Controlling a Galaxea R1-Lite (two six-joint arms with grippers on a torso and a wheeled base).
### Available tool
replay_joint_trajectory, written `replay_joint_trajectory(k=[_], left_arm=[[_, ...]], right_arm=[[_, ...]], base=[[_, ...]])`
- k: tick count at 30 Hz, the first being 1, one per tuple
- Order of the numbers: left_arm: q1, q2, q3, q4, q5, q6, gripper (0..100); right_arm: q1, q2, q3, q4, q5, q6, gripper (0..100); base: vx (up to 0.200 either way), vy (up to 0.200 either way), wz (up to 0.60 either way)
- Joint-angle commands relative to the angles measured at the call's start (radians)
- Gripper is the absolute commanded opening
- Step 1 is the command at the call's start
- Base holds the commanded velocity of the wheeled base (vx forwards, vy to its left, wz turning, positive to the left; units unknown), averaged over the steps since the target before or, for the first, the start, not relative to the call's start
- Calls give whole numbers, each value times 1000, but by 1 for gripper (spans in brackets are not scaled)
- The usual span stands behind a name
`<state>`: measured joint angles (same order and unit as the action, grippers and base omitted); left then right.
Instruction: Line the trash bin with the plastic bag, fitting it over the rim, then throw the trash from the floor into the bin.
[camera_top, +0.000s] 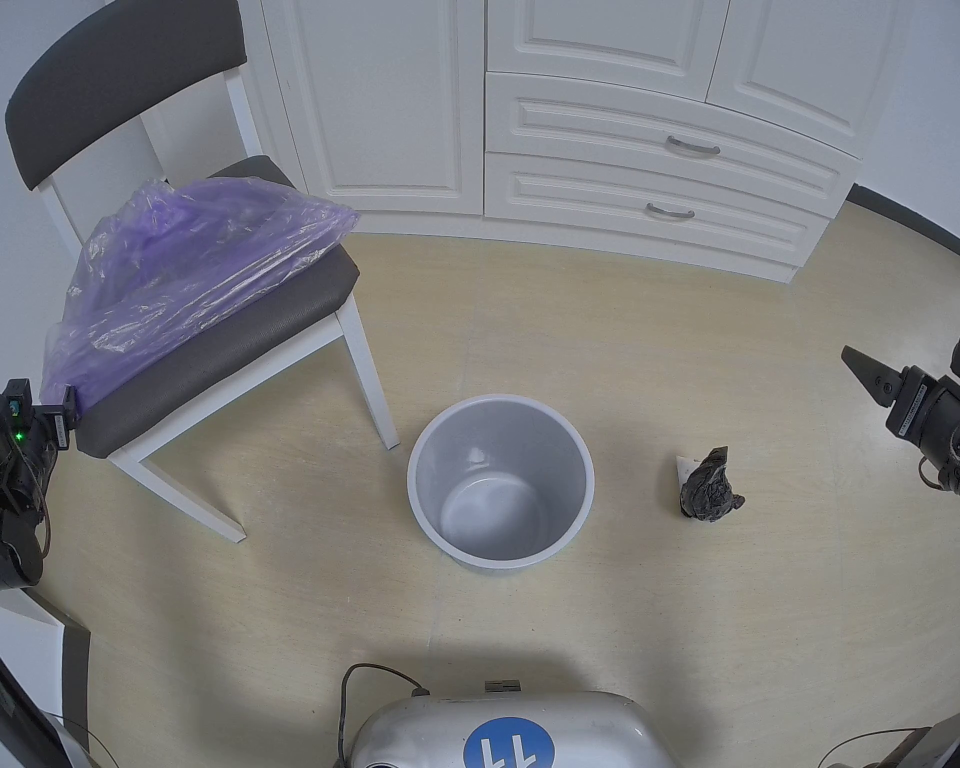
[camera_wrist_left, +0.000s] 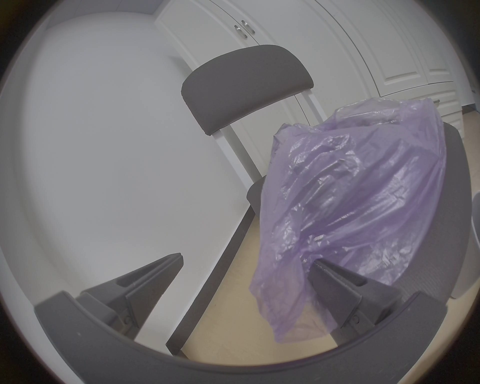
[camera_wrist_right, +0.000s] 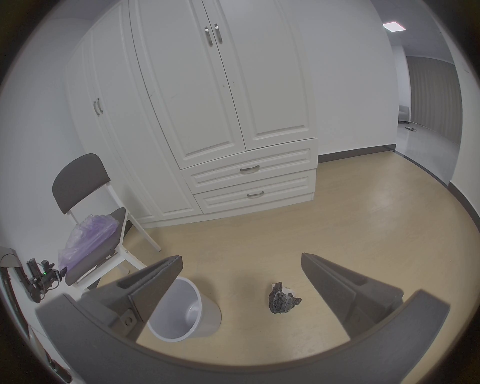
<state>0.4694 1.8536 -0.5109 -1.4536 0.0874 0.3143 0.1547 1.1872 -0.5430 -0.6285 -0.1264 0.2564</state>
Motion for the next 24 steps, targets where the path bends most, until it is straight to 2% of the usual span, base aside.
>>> replay_joint_trajectory(k=[1, 18, 19, 24], left_arm=[[0, 24, -32, -8, 2, -3, 100], [-12, 33, -84, -47, 23, -63, 100], [-11, 35, -83, -53, 21, -61, 0], [-17, 47, -80, -68, 21, -63, 0]], right_arm=[[5, 15, 0, 0, -1, 0, 100], [9, -1, -2, -2, -1, 0, 100], [9, -1, -2, -2, -2, 0, 100], [16, -3, -2, -2, -4, -2, 100]], base=[[0, 0, 0], [0, 0, 0], [0, 0, 0], [0, 0, 0]])
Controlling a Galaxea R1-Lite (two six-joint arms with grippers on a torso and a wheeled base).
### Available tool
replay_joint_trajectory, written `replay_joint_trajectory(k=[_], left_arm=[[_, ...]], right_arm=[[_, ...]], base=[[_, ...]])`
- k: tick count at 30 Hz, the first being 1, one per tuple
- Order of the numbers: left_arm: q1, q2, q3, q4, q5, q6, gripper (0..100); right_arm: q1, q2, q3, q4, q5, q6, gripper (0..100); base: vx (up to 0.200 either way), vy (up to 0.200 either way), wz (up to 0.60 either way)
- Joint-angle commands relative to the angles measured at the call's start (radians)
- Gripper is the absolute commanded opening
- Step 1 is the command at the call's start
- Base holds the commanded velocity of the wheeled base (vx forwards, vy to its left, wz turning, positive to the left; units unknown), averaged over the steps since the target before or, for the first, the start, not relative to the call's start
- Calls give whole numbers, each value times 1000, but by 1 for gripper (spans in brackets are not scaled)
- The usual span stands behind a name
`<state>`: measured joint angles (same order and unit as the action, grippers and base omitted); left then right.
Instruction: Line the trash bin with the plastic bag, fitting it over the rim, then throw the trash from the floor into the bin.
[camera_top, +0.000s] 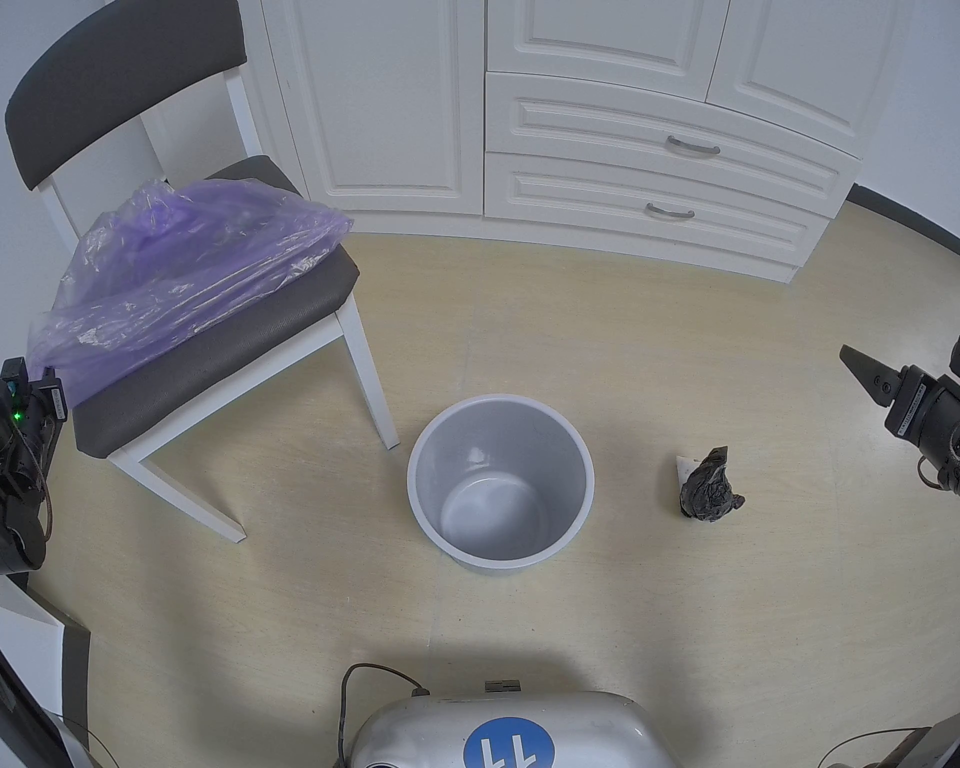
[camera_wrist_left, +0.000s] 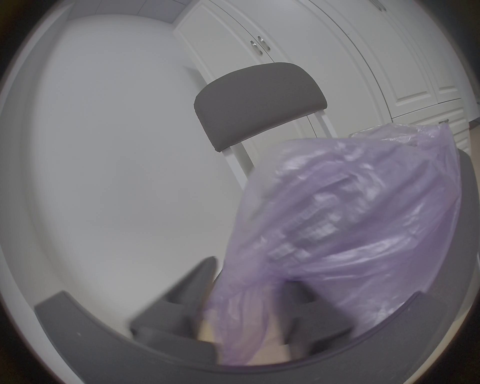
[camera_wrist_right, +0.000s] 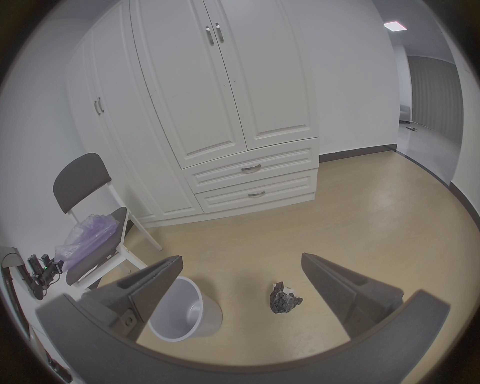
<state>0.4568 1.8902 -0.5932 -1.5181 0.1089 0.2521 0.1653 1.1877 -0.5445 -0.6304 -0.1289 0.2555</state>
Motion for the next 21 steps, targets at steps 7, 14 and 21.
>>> replay_joint_trajectory(k=[7, 14, 21], left_arm=[[-27, 3, 13, -13, -8, -11, 0], [-40, -48, 55, -14, -80, -40, 0], [-142, -137, 53, -5, -81, -97, 0]], right_arm=[[25, -10, 1, 0, -6, -5, 100], [65, -28, 15, -3, -44, -71, 100], [269, 64, -80, -2, -176, -90, 100]], base=[[0, 0, 0], [0, 0, 0], [0, 0, 0]])
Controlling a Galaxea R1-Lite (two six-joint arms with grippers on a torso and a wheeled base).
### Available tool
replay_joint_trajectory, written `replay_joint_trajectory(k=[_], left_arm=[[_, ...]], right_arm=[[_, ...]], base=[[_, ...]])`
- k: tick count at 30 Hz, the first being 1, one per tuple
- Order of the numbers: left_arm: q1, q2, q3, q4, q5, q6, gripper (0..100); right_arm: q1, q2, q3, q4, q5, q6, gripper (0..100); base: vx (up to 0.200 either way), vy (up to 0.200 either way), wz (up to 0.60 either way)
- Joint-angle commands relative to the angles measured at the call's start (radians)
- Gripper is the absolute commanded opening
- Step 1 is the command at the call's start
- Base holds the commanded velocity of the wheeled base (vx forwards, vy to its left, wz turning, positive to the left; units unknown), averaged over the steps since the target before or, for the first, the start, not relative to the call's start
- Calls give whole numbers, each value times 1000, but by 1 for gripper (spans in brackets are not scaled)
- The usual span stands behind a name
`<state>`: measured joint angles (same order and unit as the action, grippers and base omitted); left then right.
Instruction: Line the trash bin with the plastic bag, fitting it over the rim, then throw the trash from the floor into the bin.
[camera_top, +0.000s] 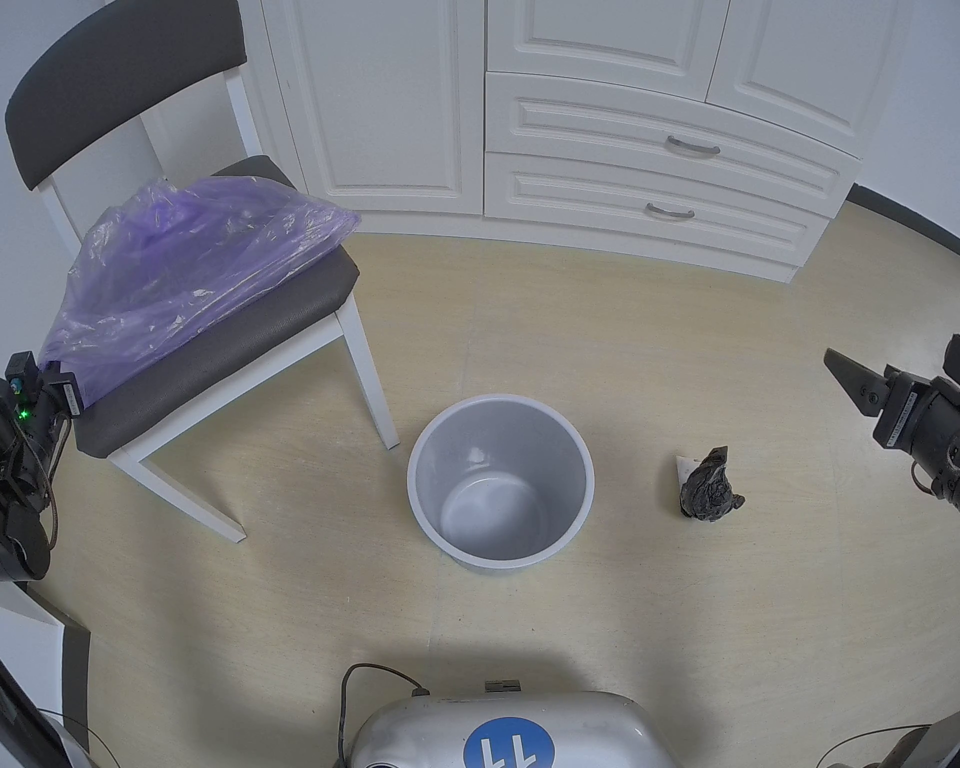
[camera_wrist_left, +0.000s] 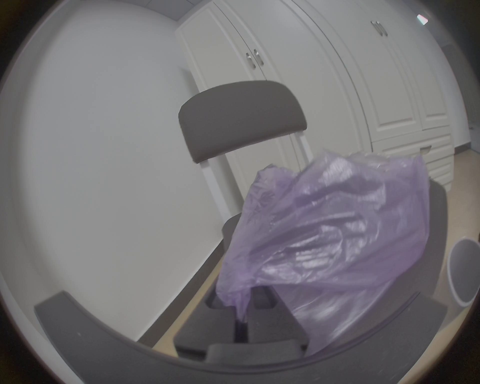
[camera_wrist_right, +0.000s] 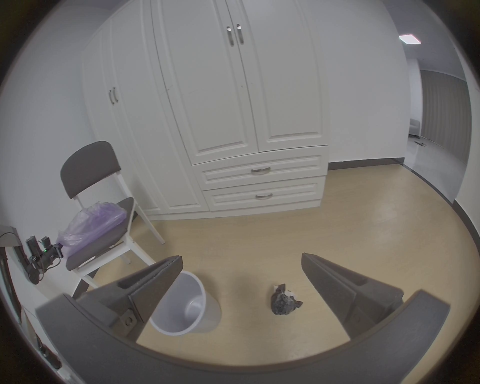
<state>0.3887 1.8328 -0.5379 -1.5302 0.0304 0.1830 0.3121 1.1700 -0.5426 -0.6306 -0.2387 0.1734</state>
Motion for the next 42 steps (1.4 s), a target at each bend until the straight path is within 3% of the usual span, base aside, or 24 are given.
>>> replay_joint_trajectory(k=[1, 4, 8, 9, 11, 13, 17, 18, 27, 34, 42], left_arm=[[-88, -87, -4, 9, -4, -28, 0], [-162, -113, -2, 18, -4, -30, 0], [-241, -130, -11, 36, 2, -30, 0], [-278, -141, -17, 48, 5, -31, 0], [-292, -144, -17, 56, 5, -30, 0], [-349, -173, -24, 71, 17, -31, 0], [-350, -182, -19, 71, 22, -34, 0], [-349, -182, -28, 71, 22, -43, 0], [-452, -188, -39, 71, 68, -60, 0], [-470, -204, -47, 68, 71, -63, 0], [-584, -305, -42, 73, 89, -129, 0]], right_arm=[[131, 103, -103, -3, -79, -8, 100], [150, 145, -137, -3, -93, -6, 100], [229, 154, -119, -4, -93, 8, 100], [283, 160, -97, -7, -96, 9, 100], [306, 160, -88, -14, -99, 1, 100], [404, 160, -77, -73, -132, -34, 100], [443, 178, -63, -107, -175, -38, 100], [472, 203, -53, -126, -212, -35, 100], [476, 281, -20, -222, -238, -38, 100], [484, 319, -22, -235, -237, -31, 100], [528, 430, -13, -405, -243, -26, 100]], base=[[0, 0, 0], [0, 0, 0], [0, 0, 0], [0, 0, 0], [0, 0, 0], [0, 0, 0], [0, 0, 0], [0, 0, 0], [0, 0, 0], [0, 0, 0], [0, 0, 0]])
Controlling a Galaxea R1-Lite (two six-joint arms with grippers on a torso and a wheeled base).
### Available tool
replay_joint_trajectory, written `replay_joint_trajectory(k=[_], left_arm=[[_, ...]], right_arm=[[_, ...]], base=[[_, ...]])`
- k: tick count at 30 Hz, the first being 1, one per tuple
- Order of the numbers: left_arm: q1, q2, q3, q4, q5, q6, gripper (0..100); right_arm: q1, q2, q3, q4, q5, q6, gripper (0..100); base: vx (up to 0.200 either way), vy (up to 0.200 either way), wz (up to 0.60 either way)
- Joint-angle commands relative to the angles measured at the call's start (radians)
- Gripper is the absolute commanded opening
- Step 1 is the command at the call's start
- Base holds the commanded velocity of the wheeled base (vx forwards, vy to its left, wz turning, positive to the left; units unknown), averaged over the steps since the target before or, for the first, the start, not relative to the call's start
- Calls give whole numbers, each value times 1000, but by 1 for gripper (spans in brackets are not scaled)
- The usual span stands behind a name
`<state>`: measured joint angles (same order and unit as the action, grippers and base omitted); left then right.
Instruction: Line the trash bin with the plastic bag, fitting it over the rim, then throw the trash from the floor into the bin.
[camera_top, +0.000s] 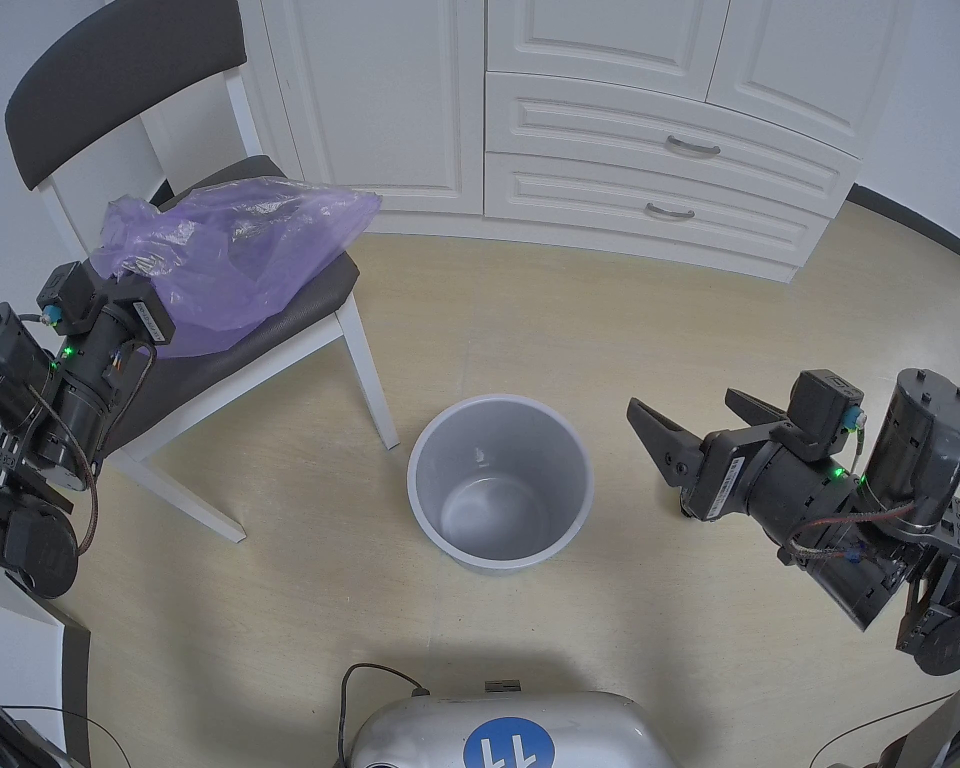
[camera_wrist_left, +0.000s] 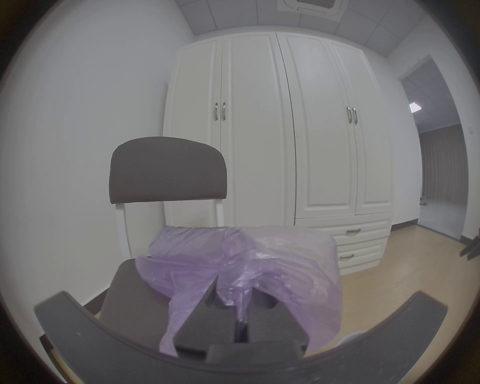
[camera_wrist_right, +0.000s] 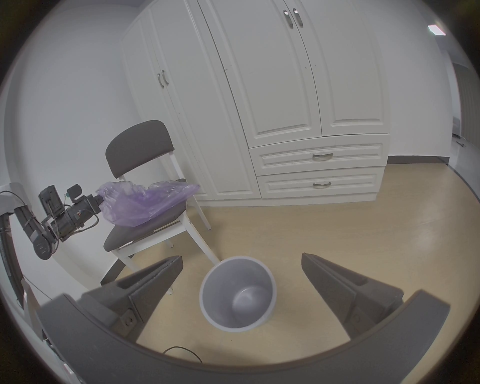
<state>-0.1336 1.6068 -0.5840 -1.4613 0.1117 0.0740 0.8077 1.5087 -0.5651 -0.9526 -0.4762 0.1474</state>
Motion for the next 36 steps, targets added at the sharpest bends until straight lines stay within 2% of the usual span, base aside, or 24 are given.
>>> replay_joint_trajectory(k=[1, 4, 7, 17, 23, 36], left_arm=[[-89, -93, 10, 4, 11, -20, 0], [-173, -130, 35, 6, 51, -19, 0], [-222, -156, 39, 7, 80, -17, 0], [-357, -268, 78, 71, 85, -19, 0], [-428, -318, 110, 99, 85, -16, 0], [-538, -347, 133, 105, 86, -11, 0]], right_arm=[[41, 105, 13, -110, -7, 0, 100], [47, 156, 19, -187, -7, 0, 100], [62, 189, 25, -239, -9, -2, 100], [108, 255, 33, -298, -5, 3, 100], [110, 292, 36, -384, -13, 0, 100], [117, 337, 42, -387, -12, 3, 100]], base=[[0, 0, 0], [0, 0, 0], [0, 0, 0], [0, 0, 0], [0, 0, 0], [0, 0, 0]])
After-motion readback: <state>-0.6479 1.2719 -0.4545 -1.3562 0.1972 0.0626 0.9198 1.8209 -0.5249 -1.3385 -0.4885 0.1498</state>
